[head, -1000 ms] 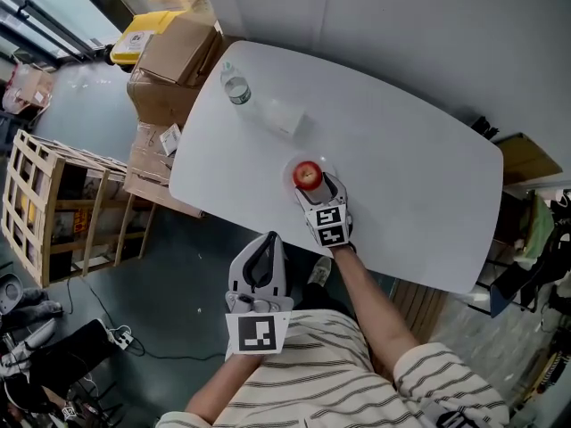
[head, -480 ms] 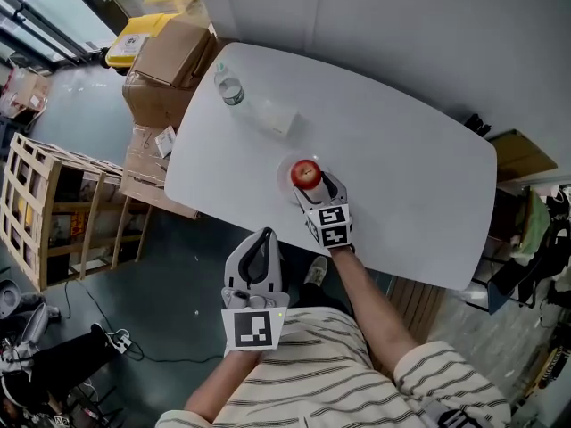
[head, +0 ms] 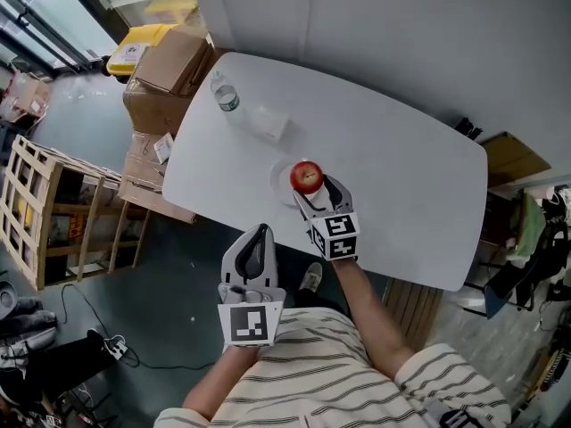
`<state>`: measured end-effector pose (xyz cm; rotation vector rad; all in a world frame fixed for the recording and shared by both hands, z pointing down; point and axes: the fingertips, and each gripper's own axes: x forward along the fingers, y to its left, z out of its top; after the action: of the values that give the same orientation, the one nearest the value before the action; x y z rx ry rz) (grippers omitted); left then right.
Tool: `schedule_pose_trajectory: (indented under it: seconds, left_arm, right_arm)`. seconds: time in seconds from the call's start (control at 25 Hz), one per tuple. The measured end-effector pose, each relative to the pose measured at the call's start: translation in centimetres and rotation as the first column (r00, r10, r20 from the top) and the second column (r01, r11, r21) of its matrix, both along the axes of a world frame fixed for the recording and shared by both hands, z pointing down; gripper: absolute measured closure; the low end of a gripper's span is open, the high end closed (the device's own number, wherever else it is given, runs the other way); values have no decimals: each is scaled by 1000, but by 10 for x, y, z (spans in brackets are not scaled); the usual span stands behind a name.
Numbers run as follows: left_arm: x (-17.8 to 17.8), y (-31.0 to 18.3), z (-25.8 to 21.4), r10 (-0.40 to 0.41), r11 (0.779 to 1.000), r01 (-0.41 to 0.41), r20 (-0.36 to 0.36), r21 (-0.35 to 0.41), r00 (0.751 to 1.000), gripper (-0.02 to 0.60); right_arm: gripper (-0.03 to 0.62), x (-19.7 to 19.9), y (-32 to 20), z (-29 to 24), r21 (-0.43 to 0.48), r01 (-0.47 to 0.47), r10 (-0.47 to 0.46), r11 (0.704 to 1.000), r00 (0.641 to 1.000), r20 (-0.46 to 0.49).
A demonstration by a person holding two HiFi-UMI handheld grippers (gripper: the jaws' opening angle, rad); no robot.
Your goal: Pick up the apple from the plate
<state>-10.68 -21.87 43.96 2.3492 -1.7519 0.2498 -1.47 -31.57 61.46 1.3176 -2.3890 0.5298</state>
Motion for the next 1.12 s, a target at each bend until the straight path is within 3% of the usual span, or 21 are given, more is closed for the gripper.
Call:
schedule_pose_trajectory:
  seconds: [0.36, 1.12]
  left_arm:
    - [6, 7, -7, -26, 1000, 26, 0, 18, 1000, 577]
    - [8, 20, -23, -56, 997, 57, -8, 53, 998, 577]
  right_arm:
    - [266, 1, 24, -71, 93, 27, -30, 995, 999, 39]
    - [266, 1, 64, -162, 162, 22, -43, 987, 990, 132]
